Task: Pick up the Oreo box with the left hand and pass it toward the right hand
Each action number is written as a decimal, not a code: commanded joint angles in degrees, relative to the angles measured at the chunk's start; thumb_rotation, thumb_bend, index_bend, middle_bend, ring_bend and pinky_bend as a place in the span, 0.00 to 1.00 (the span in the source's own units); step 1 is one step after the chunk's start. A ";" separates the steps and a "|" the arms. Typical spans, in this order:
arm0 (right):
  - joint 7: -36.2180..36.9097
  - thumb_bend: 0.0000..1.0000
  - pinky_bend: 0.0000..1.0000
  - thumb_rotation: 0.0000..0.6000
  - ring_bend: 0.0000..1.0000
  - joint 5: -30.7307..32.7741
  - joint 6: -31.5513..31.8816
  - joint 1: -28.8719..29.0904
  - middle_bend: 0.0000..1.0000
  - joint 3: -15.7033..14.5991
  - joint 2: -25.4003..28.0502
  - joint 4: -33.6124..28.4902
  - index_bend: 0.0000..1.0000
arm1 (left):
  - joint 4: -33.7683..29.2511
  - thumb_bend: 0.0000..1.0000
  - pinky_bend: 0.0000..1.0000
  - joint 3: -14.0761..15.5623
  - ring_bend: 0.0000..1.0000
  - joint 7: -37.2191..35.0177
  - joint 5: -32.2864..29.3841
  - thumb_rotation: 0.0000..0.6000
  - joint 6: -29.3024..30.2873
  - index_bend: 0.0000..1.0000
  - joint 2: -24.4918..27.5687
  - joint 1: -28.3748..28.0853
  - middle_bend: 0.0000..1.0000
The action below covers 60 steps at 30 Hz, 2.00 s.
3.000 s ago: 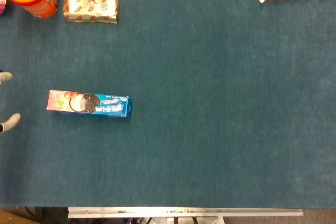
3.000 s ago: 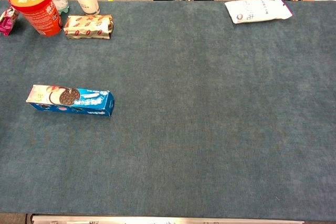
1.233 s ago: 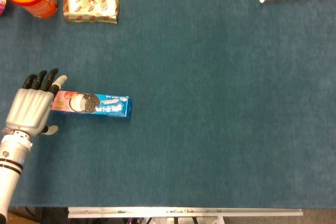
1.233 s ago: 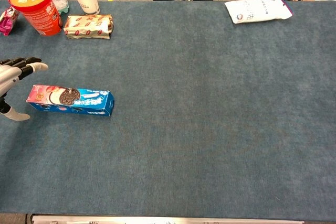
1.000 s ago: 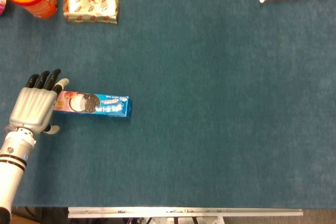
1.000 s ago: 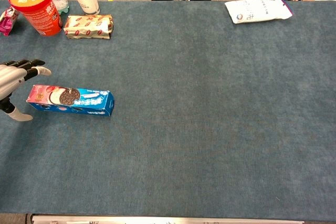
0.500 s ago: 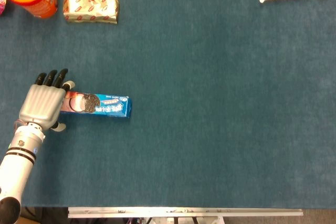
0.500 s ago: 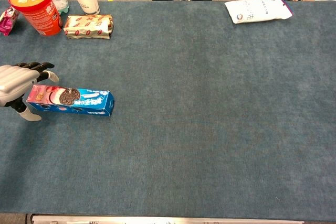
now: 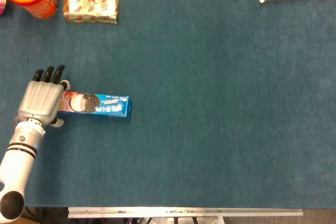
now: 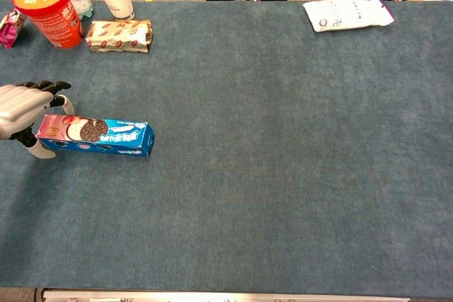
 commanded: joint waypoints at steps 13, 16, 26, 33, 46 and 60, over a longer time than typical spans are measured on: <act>0.13 0.18 0.45 1.00 0.31 0.07 -0.38 -0.03 0.30 -0.24 -0.30 0.30 0.37 | 3.64 0.11 0.12 0.38 0.00 -2.37 2.03 1.00 2.23 0.44 -2.49 -0.02 0.00; 0.19 0.18 0.45 1.00 0.31 0.11 -0.41 -0.08 0.30 -0.30 -0.38 0.41 0.37 | 4.43 0.11 0.14 0.37 0.00 -3.08 2.77 1.00 2.84 0.48 -3.21 0.19 0.00; 0.31 0.18 0.45 1.00 0.31 0.13 -0.51 -0.10 0.30 -0.35 -0.42 0.56 0.37 | 5.13 0.11 0.19 0.08 0.00 -7.32 5.50 1.00 4.74 0.63 -3.97 1.66 0.01; 0.38 0.18 0.45 1.00 0.31 -0.06 -0.29 -0.13 0.30 -0.30 -0.38 0.48 0.37 | 3.54 0.12 0.20 -0.21 0.00 -9.04 5.77 1.00 5.34 0.67 -3.03 2.50 0.02; 0.42 0.18 0.45 1.00 0.31 -0.11 -0.15 -0.15 0.30 -0.21 -0.35 0.41 0.37 | 1.53 0.19 0.21 -1.55 0.01 -13.35 4.20 1.00 5.22 0.76 -2.58 3.73 0.04; 0.78 0.18 0.45 1.00 0.31 -0.31 0.20 -0.26 0.30 -0.14 -0.26 0.44 0.37 | -0.93 0.24 0.24 -3.25 0.04 -19.29 4.18 1.00 5.55 0.81 -2.16 5.02 0.07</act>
